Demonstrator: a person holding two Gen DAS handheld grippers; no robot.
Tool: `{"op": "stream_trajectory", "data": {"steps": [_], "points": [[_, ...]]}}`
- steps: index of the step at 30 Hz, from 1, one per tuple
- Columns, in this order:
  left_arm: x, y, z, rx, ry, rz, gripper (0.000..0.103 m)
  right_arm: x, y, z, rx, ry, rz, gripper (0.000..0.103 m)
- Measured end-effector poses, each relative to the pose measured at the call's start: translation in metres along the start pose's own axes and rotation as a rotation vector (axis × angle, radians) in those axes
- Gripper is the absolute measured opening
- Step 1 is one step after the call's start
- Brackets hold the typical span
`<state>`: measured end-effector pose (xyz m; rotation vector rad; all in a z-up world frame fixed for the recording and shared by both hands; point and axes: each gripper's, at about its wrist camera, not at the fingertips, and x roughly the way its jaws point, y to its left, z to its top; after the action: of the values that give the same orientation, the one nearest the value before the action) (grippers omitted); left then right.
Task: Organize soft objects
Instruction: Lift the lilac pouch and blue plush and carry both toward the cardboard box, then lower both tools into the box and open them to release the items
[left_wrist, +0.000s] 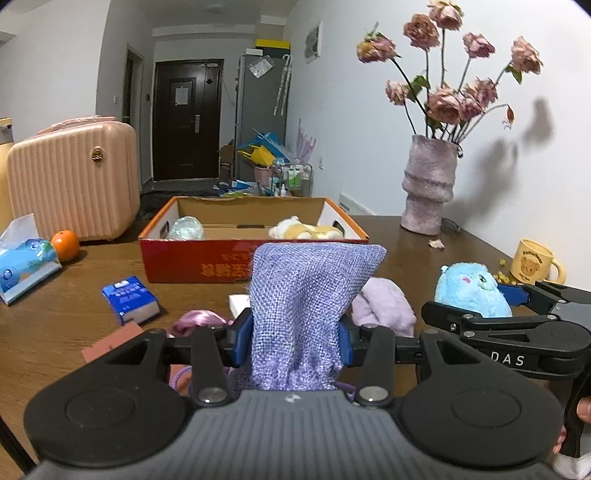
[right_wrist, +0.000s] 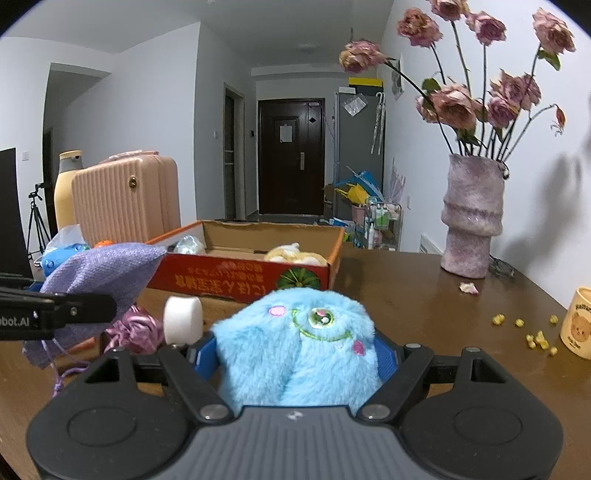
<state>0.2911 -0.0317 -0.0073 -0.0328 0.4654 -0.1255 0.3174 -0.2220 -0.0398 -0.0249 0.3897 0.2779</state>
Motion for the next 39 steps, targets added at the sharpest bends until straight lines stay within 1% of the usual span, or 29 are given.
{"op": "stream_trajectory", "data": {"steps": [14,26,31,39], "points": [[0.004,0.033,0.031,-0.045,-0.072,0.035,0.045,0.030,0.031,0.033,0.002,-0.055,0.036,0.079],[0.029,0.056,0.059,-0.088,-0.103,0.069,0.045,0.065,0.044,0.060,0.008,-0.096,0.047,0.079],[0.042,0.064,0.073,-0.115,-0.115,0.076,0.045,0.082,0.046,0.071,0.019,-0.102,0.056,0.079],[0.062,0.075,0.091,-0.149,-0.142,0.100,0.045,0.106,0.050,0.083,0.042,-0.109,0.047,0.079]]}}
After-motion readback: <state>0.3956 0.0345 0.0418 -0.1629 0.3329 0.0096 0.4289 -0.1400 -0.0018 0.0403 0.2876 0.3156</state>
